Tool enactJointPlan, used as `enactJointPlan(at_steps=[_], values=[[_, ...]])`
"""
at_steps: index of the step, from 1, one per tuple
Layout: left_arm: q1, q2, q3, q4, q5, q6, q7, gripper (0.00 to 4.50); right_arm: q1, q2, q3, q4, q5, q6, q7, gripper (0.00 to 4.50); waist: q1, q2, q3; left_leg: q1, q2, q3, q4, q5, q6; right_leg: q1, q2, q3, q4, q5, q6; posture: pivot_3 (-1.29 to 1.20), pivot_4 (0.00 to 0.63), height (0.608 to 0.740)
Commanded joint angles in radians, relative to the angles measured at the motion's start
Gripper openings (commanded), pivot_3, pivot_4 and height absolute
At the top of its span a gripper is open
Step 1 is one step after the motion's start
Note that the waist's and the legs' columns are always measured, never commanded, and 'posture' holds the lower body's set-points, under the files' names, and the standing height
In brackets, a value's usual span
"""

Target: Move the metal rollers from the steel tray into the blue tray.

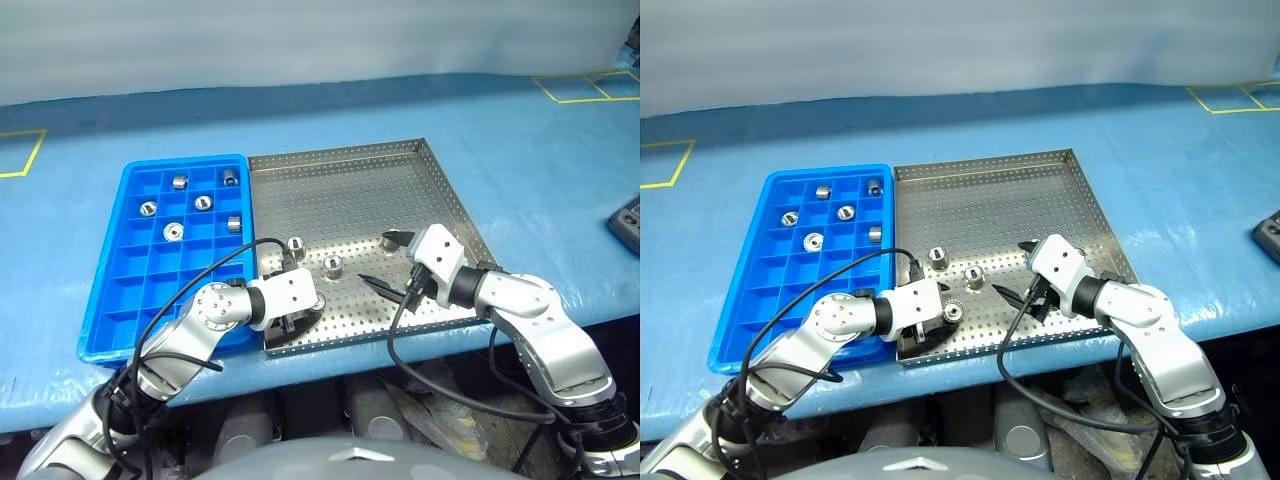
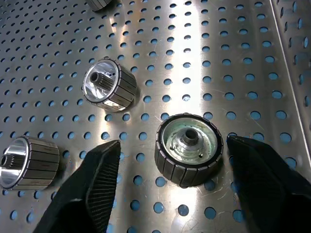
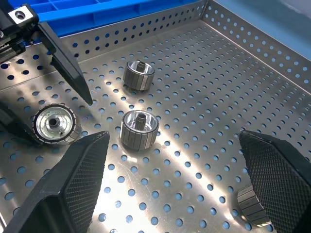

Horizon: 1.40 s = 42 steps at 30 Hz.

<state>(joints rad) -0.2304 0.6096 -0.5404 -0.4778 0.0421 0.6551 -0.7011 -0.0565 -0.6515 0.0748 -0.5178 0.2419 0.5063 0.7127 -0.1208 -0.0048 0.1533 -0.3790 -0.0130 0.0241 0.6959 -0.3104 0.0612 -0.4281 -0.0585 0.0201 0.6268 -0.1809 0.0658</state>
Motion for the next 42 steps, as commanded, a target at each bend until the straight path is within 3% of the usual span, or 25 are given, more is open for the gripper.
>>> enactJointPlan(at_steps=[1, 4, 8, 26, 33, 42], values=[[-0.004, -0.006, 0.002, -0.003, 0.021, 0.008, 0.003, 3.28, -0.016, 0.008, -0.004, -0.033, 0.000, -0.021, -0.009, 4.50, 0.000, 0.000, 0.000, 0.000, 0.000, 0.000, 0.000, 0.000, 0.000, 0.000, 0.000, 0.000, 0.000, 0.000, 0.000, -0.24, 0.150, 0.740], [-0.003, -0.013, 0.001, -0.002, 0.024, 0.006, 0.001, 3.11, -0.020, 0.012, -0.001, -0.033, 0.000, -0.022, -0.010, 4.50, 0.000, 0.000, 0.000, 0.000, 0.000, 0.000, 0.000, 0.000, 0.000, 0.000, 0.000, 0.000, 0.000, 0.000, 0.000, -0.24, 0.150, 0.740], [0.000, -0.019, 0.002, 0.002, 0.033, 0.003, 0.000, 2.07, -0.021, 0.015, -0.001, -0.033, -0.002, -0.023, -0.010, 4.50, 0.000, 0.000, 0.000, 0.000, 0.000, 0.000, 0.000, 0.000, 0.000, 0.000, 0.000, 0.000, 0.000, 0.000, 0.000, -0.24, 0.150, 0.740], [0.029, -0.035, 0.089, -0.021, 0.006, -0.013, 0.017, 2.07, -0.037, 0.024, 0.022, -0.027, -0.002, -0.024, -0.019, 4.50, -0.001, 0.000, 0.000, 0.000, 0.001, 0.000, 0.000, 0.000, 0.000, 0.000, 0.000, 0.000, 0.000, 0.000, 0.000, -0.23, 0.150, 0.740], [0.079, -0.131, 0.310, -0.130, -0.146, 0.027, 0.057, 2.07, -0.042, 0.029, 0.027, -0.022, 0.005, -0.028, -0.014, 4.50, 0.002, 0.000, 0.000, 0.000, 0.001, 0.000, 0.001, 0.000, 0.000, 0.000, 0.000, 0.000, 0.000, 0.000, 0.000, -0.22, 0.150, 0.740], [0.255, 0.016, 0.623, -0.299, -0.133, 0.166, 0.135, 2.07, -0.130, 0.048, 0.115, 0.054, 0.013, -0.053, 0.083, 4.50, 0.024, -0.002, 0.001, 0.000, 0.002, 0.000, 0.001, 0.001, -0.001, 0.000, 0.001, -0.001, 0.001, 0.000, -0.001, -0.08, 0.150, 0.740]])
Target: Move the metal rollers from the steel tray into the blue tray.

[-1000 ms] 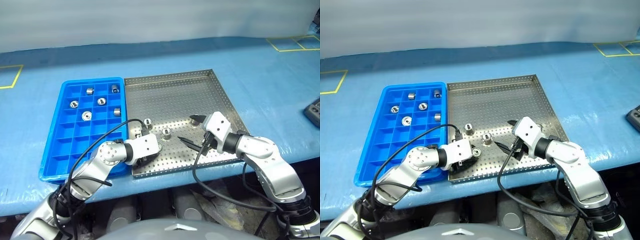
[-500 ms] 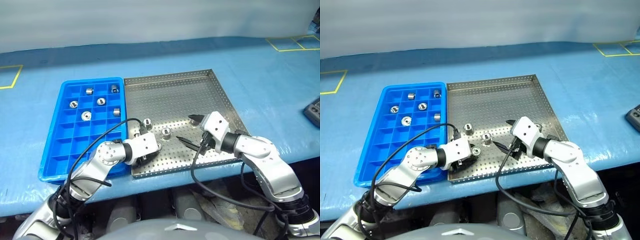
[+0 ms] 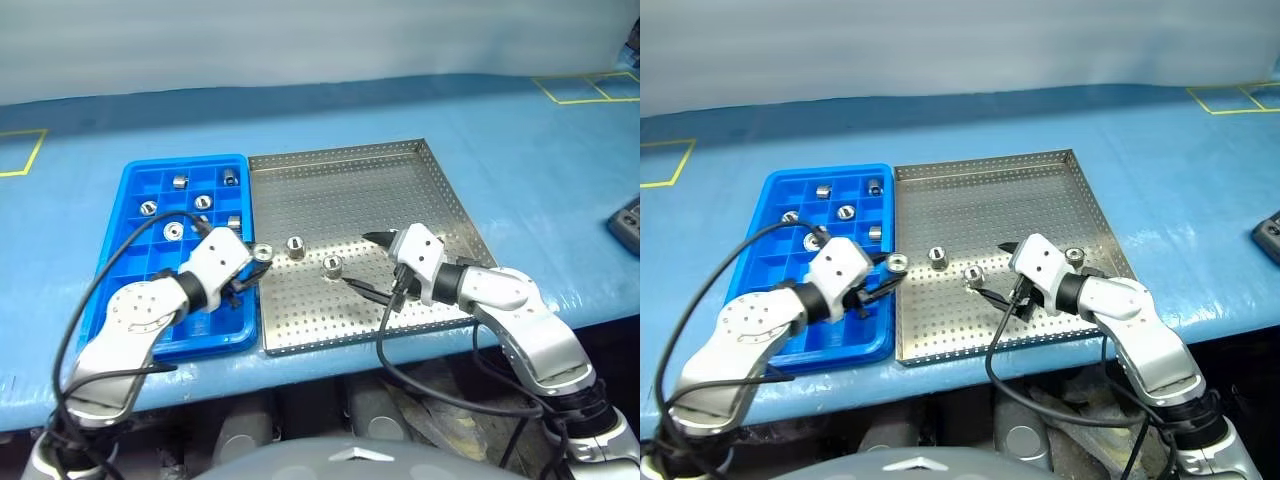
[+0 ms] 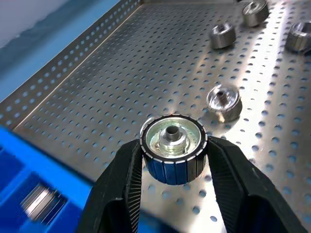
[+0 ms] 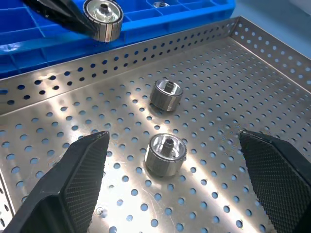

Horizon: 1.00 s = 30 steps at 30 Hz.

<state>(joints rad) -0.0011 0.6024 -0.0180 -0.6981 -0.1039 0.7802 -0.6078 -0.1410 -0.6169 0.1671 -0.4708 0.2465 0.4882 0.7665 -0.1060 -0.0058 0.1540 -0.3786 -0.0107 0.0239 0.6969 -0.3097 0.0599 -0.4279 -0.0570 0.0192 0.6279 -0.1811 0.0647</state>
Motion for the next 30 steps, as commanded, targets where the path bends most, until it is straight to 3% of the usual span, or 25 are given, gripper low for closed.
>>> enactJointPlan(at_steps=[1, 11, 20, 30], values=[[0.043, 0.024, 0.139, -0.086, 0.025, 0.066, 0.066, 2.07, -0.061, 0.022, 0.035, 0.024, 0.003, -0.042, 0.034, 4.50, 0.015, -0.001, 0.000, 0.000, 0.000, 0.000, 0.000, 0.000, 0.000, 0.000, 0.000, 0.000, 0.000, 0.000, 0.000, -0.08, 0.150, 0.740], [0.076, -0.058, 0.272, -0.064, 0.101, 0.269, 0.291, 2.07, -0.116, 0.067, 0.092, 0.091, 0.016, -0.067, 0.107, 4.50, 0.094, -0.004, 0.001, 0.000, -0.001, -0.002, 0.000, 0.002, -0.004, 0.001, -0.003, -0.004, -0.001, 0.000, -0.001, -0.01, 0.150, 0.740], [-0.047, -0.137, 0.254, 0.069, 0.122, 0.254, 0.407, 2.07, -0.091, 0.078, 0.114, 0.058, 0.026, -0.053, 0.128, 4.50, 0.096, -0.005, 0.001, 0.000, -0.002, -0.005, 0.000, 0.004, -0.007, 0.002, -0.004, -0.006, 0.000, -0.001, -0.003, -0.02, 0.150, 0.740], [-0.070, -0.133, 0.213, 0.150, 0.112, 0.245, 0.418, 2.07, -0.064, 0.074, 0.106, 0.023, 0.025, -0.046, 0.101, 4.50, 0.091, -0.005, 0.001, 0.000, -0.001, -0.005, 0.000, 0.004, -0.007, 0.001, -0.005, -0.006, -0.001, -0.001, -0.003, -0.06, 0.150, 0.740]])
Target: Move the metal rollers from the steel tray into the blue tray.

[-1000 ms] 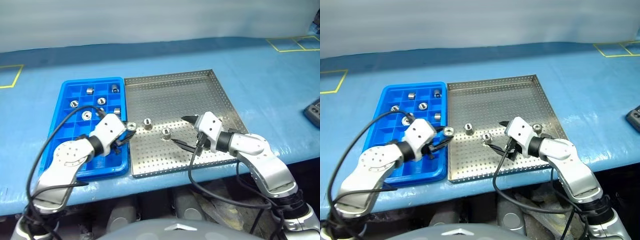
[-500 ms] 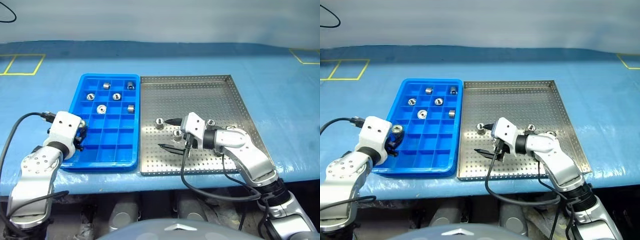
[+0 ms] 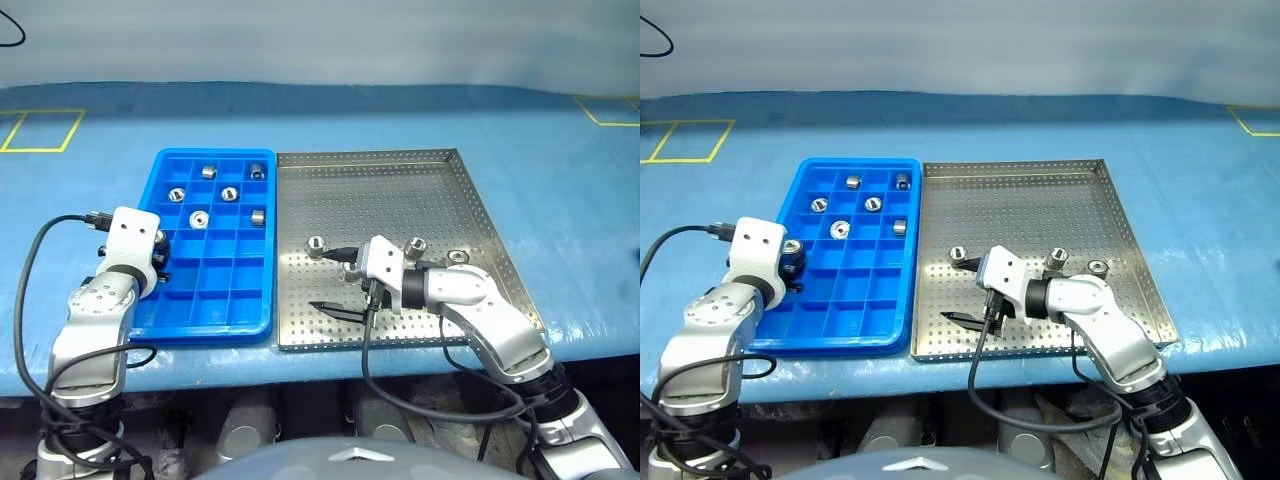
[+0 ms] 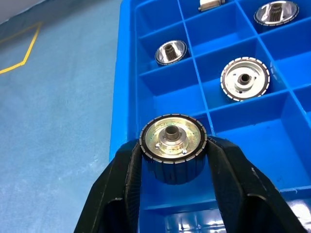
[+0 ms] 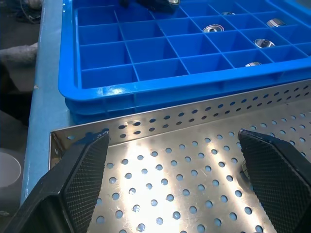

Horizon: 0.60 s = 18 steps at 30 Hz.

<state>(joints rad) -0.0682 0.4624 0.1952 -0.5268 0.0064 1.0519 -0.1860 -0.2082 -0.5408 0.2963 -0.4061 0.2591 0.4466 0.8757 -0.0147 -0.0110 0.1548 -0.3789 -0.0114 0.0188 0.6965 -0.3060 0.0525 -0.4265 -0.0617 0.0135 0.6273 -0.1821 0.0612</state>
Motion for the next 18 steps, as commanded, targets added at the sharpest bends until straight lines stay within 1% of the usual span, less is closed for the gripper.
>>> enactJointPlan(at_steps=[1, 2, 4, 5, 8, 10, 12, 15, 18], values=[[-0.001, 0.005, 0.000, -0.024, 0.002, -0.025, -0.002, 2.52, 0.003, -0.003, -0.025, -0.041, 0.012, -0.006, -0.010, 4.50, 0.000, 0.000, 0.000, 0.000, 0.000, 0.000, 0.000, 0.000, 0.000, 0.000, 0.000, 0.000, 0.000, -0.001, -0.001, -0.06, 0.150, 0.740], [0.000, 0.003, 0.002, -0.025, 0.006, -0.024, 0.006, 2.72, 0.002, -0.003, -0.026, -0.040, 0.012, -0.007, -0.012, 4.50, 0.001, 0.000, 0.000, 0.000, 0.000, 0.000, 0.000, 0.000, 0.000, 0.000, -0.001, 0.000, 0.000, -0.002, -0.003, -0.06, 0.150, 0.740], [-0.003, -0.008, 0.015, -0.031, 0.001, -0.031, 0.014, 3.34, 0.001, -0.003, -0.027, -0.037, 0.011, -0.009, -0.017, 4.50, 0.001, 0.000, 0.000, 0.000, 0.000, 0.000, 0.000, 0.000, 0.000, 0.000, -0.002, 0.000, 0.000, -0.002, -0.003, -0.06, 0.150, 0.740], [-0.013, -0.029, 0.031, -0.037, -0.011, -0.056, 0.022, 3.64, 0.001, -0.003, -0.027, -0.036, 0.010, -0.011, -0.019, 4.50, 0.000, 0.000, 0.000, 0.000, 0.000, 0.000, 0.000, 0.000, 0.000, 0.000, -0.002, 0.000, 0.000, -0.002, -0.003, -0.06, 0.150, 0.740], [-0.053, -0.079, 0.046, -0.065, -0.061, -0.138, 0.003, 3.64, -0.001, -0.001, -0.030, -0.035, 0.005, -0.017, -0.029, 4.50, 0.003, -0.002, -0.001, 0.000, 0.000, 0.000, 0.000, 0.000, 0.000, 0.000, -0.002, 0.000, 0.000, -0.002, -0.004, -0.07, 0.150, 0.740], [-0.087, -0.130, 0.039, -0.100, -0.136, -0.188, -0.039, 3.64, 0.001, -0.003, -0.041, -0.036, 0.001, -0.018, -0.045, 4.50, 0.003, -0.002, -0.001, 0.000, 0.000, 0.000, 0.000, 0.000, 0.000, 0.000, -0.003, 0.000, 0.000, -0.002, -0.004, -0.09, 0.150, 0.740], [-0.112, -0.177, 0.005, -0.124, -0.222, -0.223, -0.101, 3.64, 0.004, -0.011, -0.057, -0.040, -0.007, -0.013, -0.063, 4.50, 0.003, -0.002, -0.001, -0.001, 0.000, 0.000, 0.000, 0.000, 0.000, 0.000, -0.004, 0.000, 0.000, -0.002, -0.004, -0.10, 0.150, 0.740], [-0.139, -0.211, -0.115, -0.116, -0.308, -0.226, -0.193, 3.64, 0.019, -0.034, -0.081, -0.046, -0.029, -0.003, -0.093, 4.50, -0.001, -0.002, -0.001, -0.001, 0.000, 0.001, 0.000, 0.000, 0.000, 0.000, -0.004, 0.000, -0.001, -0.002, -0.004, -0.13, 0.150, 0.740], [-0.188, -0.189, -0.260, -0.024, -0.284, -0.215, -0.227, 3.64, 0.045, -0.059, -0.103, -0.061, -0.041, 0.001, -0.112, 4.50, -0.010, -0.002, -0.001, -0.001, 0.000, 0.001, 0.000, 0.000, 0.000, 0.000, -0.003, 0.000, 0.000, -0.002, -0.004, -0.17, 0.150, 0.740]])
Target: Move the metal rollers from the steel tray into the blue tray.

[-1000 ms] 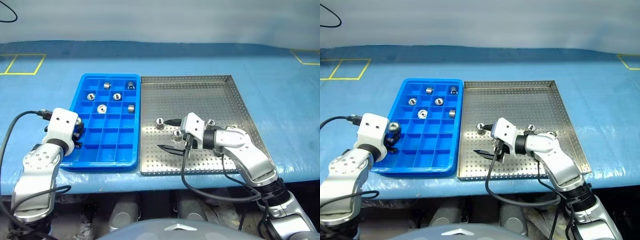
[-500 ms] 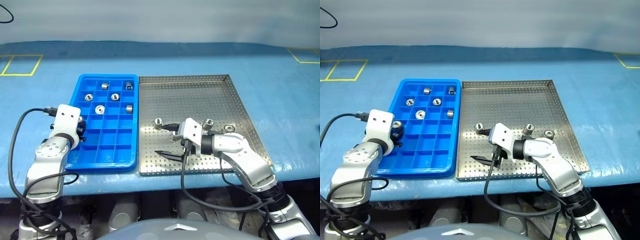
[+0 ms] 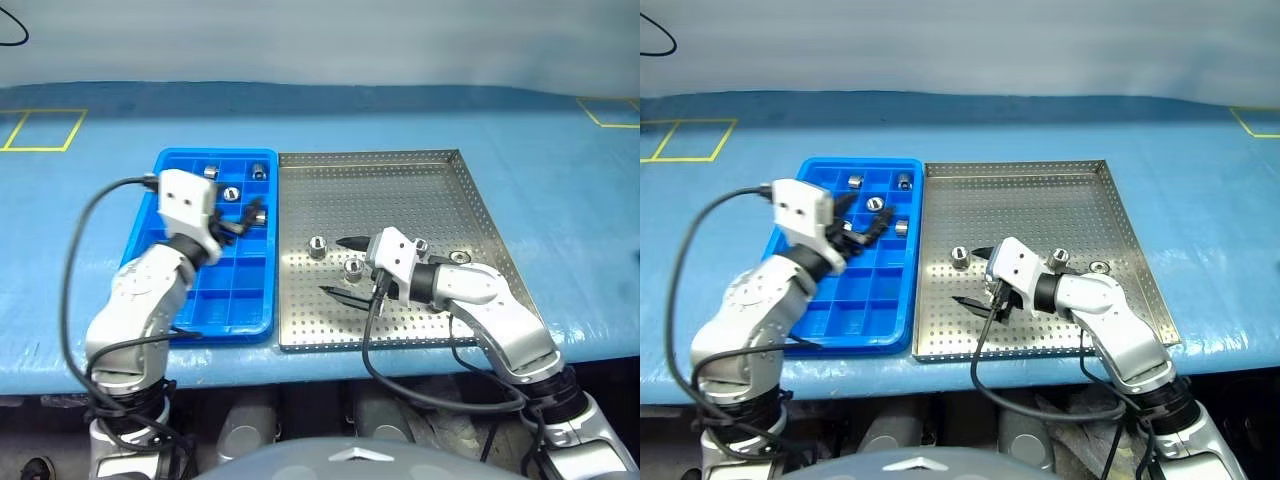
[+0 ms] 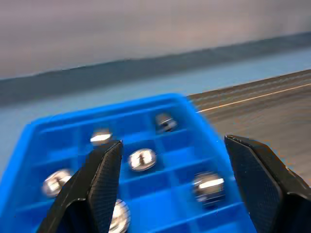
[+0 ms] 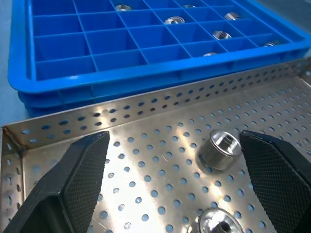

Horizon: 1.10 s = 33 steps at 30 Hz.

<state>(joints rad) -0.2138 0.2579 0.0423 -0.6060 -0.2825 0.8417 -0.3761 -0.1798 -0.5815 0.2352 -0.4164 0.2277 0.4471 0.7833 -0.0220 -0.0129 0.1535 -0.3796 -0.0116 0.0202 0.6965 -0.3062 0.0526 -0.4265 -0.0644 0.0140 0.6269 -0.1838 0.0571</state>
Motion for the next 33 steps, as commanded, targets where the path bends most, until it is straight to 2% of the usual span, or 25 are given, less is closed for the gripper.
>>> enactJointPlan(at_steps=[1, 10, 16, 26, 29, 32, 33], values=[[-0.060, 0.022, -0.142, 0.092, 0.022, -0.002, -0.035, 3.64, 0.026, -0.023, -0.050, -0.058, -0.009, 0.002, -0.025, 4.50, -0.008, 0.000, 0.000, 0.000, 0.000, 0.000, 0.000, 0.000, 0.000, 0.000, 0.003, 0.000, 0.000, 0.000, 0.000, -0.19, 0.150, 0.740], [-0.174, 0.094, -0.315, 0.302, 0.148, 0.006, -0.017, 3.64, 0.100, -0.022, -0.085, -0.115, -0.006, 0.015, -0.073, 4.50, -0.067, 0.000, 0.000, 0.000, 0.000, 0.001, 0.000, -0.002, 0.005, 0.000, 0.007, 0.002, 0.001, 0.002, 0.004, -0.25, 0.150, 0.740], [-0.206, 0.101, -0.386, 0.380, 0.187, 0.007, -0.047, 3.64, 0.098, -0.016, -0.080, -0.113, -0.004, 0.009, -0.080, 4.50, -0.072, 0.000, 0.000, 0.000, 0.000, 0.001, 0.000, -0.003, 0.006, 0.000, 0.007, 0.002, 0.000, 0.003, 0.006, -0.25, 0.150, 0.740], [-0.270, 0.064, -0.420, 0.483, 0.234, 0.004, -0.039, 3.64, 0.092, 0.003, -0.074, -0.114, -0.008, 0.003, -0.083, 4.50, -0.073, 0.000, 0.000, 0.000, 0.000, 0.001, 0.000, -0.002, 0.005, 0.000, 0.007, 0.002, 0.001, 0.003, 0.006, -0.25, 0.150, 0.740], [-0.271, 0.067, -0.422, 0.493, 0.244, 0.011, -0.045, 3.09, 0.096, 0.004, -0.079, -0.119, -0.008, 0.003, -0.089, 4.50, -0.074, 0.000, 0.000, 0.000, 0.000, 0.002, 0.000, -0.002, 0.005, -0.001, 0.007, 0.002, 0.000, 0.003, 0.006, -0.25, 0.150, 0.740], [-0.268, 0.071, -0.423, 0.487, 0.249, 0.020, -0.055, 2.13, 0.098, 0.003, -0.080, -0.122, -0.006, 0.003, -0.094, 4.50, -0.075, 0.001, 0.000, 0.000, 0.001, 0.002, 0.000, -0.002, 0.005, -0.001, 0.007, 0.002, 0.001, 0.003, 0.006, -0.25, 0.150, 0.740], [-0.267, 0.072, -0.422, 0.484, 0.250, 0.023, -0.057, 2.13, 0.098, 0.003, -0.080, -0.122, -0.005, 0.002, -0.094, 4.50, -0.075, 0.001, 0.000, 0.000, 0.001, 0.002, 0.000, -0.002, 0.005, -0.001, 0.007, 0.002, 0.001, 0.003, 0.006, -0.25, 0.150, 0.740]])
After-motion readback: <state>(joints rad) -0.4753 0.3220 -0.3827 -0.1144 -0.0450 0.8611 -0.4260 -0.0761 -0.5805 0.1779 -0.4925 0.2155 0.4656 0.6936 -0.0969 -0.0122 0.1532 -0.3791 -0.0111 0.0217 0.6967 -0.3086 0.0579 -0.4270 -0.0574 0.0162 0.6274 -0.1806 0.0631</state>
